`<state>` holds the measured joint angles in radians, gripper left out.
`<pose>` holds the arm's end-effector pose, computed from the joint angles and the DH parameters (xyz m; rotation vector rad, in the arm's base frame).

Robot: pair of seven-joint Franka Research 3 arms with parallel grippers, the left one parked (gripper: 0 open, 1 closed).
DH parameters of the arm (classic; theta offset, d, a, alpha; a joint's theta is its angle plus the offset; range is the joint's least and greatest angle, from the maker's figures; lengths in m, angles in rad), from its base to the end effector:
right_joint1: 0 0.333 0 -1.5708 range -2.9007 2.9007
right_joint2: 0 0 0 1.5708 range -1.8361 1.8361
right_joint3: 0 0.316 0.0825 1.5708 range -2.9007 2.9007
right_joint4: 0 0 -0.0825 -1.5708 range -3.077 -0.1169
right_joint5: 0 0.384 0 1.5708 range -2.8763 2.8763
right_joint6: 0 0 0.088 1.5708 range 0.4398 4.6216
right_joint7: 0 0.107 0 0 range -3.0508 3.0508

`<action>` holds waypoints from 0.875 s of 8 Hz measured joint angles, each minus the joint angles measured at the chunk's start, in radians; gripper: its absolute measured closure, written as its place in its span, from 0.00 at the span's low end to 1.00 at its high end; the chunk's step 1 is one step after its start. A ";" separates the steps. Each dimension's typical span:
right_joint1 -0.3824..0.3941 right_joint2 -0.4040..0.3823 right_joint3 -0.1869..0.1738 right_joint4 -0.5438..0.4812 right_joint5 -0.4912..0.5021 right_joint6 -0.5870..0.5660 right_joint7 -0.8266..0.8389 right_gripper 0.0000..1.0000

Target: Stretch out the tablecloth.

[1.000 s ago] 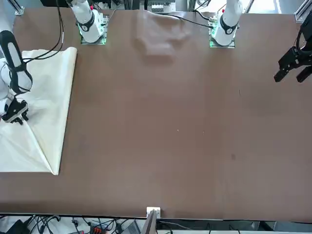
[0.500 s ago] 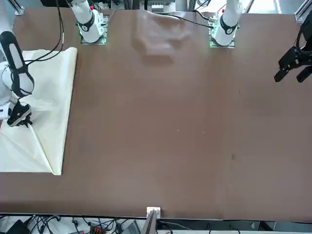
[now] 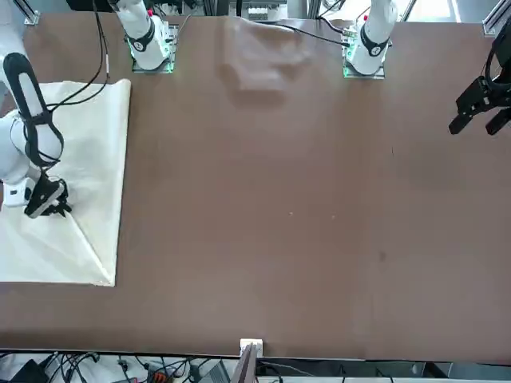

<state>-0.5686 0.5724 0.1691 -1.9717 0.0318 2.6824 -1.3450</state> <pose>0.5763 -0.2487 0.1936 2.7896 1.3215 0.2690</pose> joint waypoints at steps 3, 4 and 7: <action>0.045 -0.007 0.077 0.000 0.013 -0.101 0.184 0.98; 0.084 -0.010 0.081 0.000 0.051 -0.122 0.225 0.98; 0.209 -0.010 0.085 0.002 0.148 -0.131 0.338 0.98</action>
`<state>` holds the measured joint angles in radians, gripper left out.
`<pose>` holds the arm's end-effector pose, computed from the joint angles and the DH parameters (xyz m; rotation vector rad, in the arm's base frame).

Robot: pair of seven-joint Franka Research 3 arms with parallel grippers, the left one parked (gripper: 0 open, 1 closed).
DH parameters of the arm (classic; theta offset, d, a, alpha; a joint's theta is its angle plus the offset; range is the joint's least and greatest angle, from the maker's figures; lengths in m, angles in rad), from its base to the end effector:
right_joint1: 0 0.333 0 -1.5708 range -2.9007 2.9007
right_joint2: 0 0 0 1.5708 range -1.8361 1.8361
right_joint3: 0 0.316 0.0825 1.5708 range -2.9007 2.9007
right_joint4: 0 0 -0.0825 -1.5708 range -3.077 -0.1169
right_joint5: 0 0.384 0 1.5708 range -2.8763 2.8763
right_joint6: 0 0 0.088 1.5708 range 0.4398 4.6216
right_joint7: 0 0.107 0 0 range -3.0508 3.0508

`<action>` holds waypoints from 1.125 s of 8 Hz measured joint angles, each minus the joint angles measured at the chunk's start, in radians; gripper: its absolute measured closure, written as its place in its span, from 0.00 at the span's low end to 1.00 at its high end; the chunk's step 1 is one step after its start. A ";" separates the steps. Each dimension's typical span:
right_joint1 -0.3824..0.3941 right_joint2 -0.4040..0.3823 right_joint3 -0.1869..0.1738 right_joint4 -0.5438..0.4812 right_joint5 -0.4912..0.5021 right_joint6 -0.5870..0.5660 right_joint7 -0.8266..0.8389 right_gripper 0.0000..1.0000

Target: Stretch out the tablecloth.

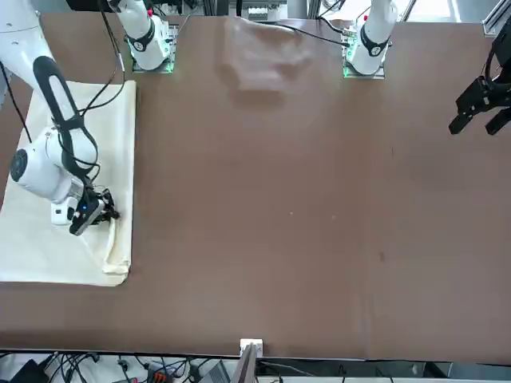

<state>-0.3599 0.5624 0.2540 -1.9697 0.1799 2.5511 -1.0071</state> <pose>0.6137 -0.0722 0.1932 -2.7627 -1.0284 -0.2199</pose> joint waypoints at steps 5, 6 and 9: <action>0.153 0.009 0.003 0.040 0.006 -0.005 0.279 0.98; 0.182 0.018 0.003 0.055 0.011 -0.005 0.324 0.98; 0.254 0.076 0.003 0.134 0.015 -0.006 0.481 0.98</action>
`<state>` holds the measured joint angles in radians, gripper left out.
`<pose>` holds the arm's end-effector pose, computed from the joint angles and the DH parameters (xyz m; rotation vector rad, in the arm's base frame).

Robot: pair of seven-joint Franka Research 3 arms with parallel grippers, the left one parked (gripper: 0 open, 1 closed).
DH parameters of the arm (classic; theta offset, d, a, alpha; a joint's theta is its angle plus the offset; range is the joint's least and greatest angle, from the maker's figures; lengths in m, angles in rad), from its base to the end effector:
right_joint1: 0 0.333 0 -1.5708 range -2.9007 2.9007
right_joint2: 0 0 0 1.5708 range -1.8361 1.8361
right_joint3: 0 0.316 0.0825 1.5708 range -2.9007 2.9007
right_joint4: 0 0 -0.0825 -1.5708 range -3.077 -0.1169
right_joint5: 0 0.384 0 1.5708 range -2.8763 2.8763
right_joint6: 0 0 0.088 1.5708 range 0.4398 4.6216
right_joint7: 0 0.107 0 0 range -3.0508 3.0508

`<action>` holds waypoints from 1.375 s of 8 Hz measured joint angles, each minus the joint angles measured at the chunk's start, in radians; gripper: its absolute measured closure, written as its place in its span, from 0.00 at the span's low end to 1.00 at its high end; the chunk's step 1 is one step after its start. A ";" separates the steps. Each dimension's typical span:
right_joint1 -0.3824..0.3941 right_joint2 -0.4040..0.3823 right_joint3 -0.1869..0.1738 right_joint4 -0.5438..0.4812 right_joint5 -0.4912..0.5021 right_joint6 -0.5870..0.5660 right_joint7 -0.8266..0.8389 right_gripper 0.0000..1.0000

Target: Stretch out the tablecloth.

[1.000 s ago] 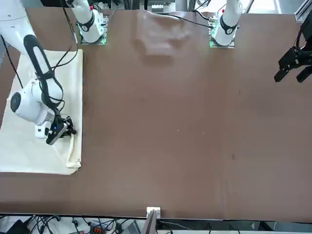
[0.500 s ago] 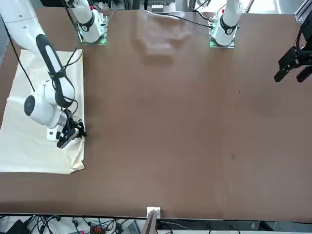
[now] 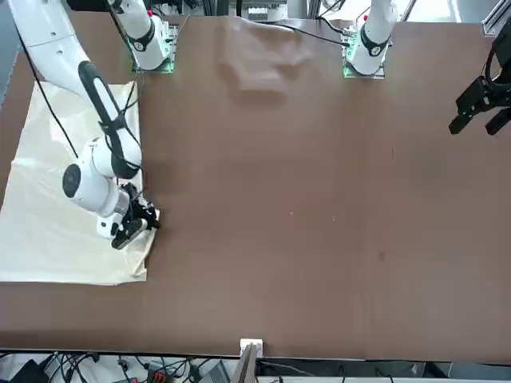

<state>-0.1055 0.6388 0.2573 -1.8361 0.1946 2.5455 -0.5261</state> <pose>0.6490 0.0853 0.1977 -2.8118 -0.6658 -0.1873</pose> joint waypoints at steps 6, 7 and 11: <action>0.043 0.130 0.000 0.224 0.002 0.000 0.336 0.98; 0.045 0.140 0.000 0.249 0.002 -0.001 0.393 0.98; 0.047 0.190 -0.001 0.306 0.046 -0.003 0.572 0.98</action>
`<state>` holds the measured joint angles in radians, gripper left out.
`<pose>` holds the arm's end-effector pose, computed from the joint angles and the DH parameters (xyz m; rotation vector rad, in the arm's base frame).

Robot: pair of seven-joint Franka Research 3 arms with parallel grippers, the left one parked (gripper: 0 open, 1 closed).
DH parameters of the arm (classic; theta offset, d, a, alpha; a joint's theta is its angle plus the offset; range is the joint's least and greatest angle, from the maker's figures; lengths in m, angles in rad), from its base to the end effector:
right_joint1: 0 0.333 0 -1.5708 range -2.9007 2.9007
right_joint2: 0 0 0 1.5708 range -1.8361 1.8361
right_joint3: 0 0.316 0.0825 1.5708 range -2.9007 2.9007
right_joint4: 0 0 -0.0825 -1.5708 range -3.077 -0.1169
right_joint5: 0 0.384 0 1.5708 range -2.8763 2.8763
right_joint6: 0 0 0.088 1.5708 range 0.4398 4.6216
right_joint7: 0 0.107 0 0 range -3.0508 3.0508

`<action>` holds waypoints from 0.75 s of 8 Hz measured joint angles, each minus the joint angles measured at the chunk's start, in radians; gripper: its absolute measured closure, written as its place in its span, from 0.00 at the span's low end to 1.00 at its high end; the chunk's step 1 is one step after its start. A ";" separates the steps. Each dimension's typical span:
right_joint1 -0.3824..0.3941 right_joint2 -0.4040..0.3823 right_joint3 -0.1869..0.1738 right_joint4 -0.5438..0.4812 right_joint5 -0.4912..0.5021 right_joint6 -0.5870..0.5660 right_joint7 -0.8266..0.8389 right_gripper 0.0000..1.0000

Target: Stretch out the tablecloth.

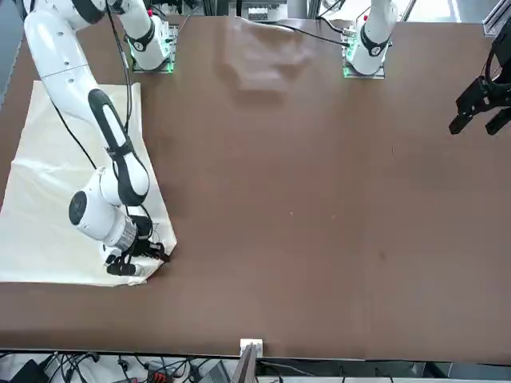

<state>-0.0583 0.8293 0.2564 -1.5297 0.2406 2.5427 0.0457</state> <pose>0.7186 0.1077 0.1960 -2.7723 0.1867 -0.2155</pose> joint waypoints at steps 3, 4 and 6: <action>0.009 0.014 0.000 0.029 0.055 0.000 0.151 0.98; 0.009 0.014 0.000 0.046 0.061 0.000 0.215 0.98; 0.009 0.017 0.000 0.066 0.066 -0.002 0.346 0.98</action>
<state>-0.0491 0.8462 0.2564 -1.4635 0.3066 2.5403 0.3916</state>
